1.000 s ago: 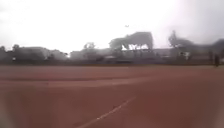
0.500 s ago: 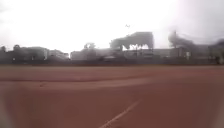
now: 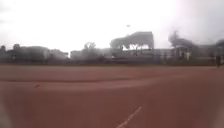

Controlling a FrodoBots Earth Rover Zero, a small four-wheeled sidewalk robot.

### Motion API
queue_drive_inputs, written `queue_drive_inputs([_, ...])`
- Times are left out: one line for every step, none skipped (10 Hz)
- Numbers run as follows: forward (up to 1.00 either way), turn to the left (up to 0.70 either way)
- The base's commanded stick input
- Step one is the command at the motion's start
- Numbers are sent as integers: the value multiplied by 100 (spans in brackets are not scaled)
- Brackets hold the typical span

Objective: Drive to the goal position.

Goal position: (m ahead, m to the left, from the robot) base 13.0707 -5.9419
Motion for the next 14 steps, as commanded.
queue_drive_inputs([50,0])
queue_drive_inputs([50,0])
queue_drive_inputs([50,0])
queue_drive_inputs([50,0])
queue_drive_inputs([50,0])
queue_drive_inputs([50,0])
queue_drive_inputs([50,0])
queue_drive_inputs([50,0])
queue_drive_inputs([50,0])
queue_drive_inputs([50,0])
queue_drive_inputs([50,0])
queue_drive_inputs([50,0])
queue_drive_inputs([50,0])
queue_drive_inputs([50,0])
